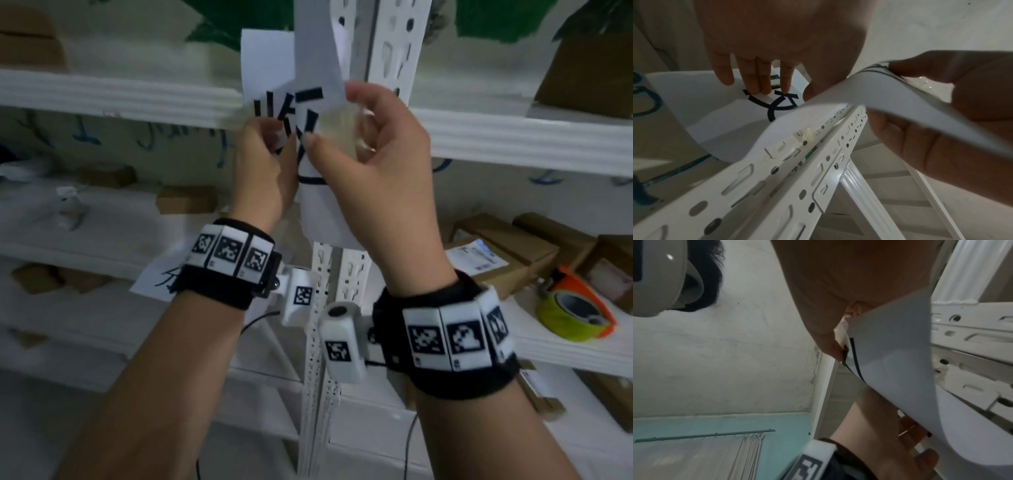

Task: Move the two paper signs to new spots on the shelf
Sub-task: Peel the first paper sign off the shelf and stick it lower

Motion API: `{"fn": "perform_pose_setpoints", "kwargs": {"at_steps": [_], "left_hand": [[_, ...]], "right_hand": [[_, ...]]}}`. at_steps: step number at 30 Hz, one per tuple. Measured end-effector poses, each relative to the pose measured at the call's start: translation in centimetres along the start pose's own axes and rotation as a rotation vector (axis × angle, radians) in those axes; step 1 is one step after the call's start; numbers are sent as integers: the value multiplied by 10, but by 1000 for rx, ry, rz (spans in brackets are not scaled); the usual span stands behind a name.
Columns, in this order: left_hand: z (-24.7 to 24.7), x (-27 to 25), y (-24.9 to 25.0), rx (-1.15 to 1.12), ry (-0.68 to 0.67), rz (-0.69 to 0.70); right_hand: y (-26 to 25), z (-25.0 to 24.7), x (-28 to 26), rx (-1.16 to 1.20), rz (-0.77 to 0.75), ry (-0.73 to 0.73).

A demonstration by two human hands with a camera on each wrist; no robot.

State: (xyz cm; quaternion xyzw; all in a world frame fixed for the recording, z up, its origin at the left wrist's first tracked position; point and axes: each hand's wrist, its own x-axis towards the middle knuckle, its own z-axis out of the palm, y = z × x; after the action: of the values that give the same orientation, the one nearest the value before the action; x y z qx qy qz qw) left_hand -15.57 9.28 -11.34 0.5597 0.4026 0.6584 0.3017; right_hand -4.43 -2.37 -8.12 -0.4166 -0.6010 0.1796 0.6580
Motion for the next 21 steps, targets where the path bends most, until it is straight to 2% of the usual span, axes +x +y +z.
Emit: {"fn": "perform_pose_setpoints", "kwargs": {"at_steps": [4,8,12,15,21], "left_hand": [[-6,-3,7,-24,-32,14],[-15,-12,24,-18,-37,100],[-25,-19,37,-110,-81,233],[-31,-27,47,-84,-120,335],[-40,-32,52,-55,-143,398]], "right_hand": [[-1,13,4,-53,-38,39],[1,24,4,-49,-39,72],[2,30,4,118,42,80],[1,32,4,265,108,51],[-6,38,0,430,121,-3]]}}
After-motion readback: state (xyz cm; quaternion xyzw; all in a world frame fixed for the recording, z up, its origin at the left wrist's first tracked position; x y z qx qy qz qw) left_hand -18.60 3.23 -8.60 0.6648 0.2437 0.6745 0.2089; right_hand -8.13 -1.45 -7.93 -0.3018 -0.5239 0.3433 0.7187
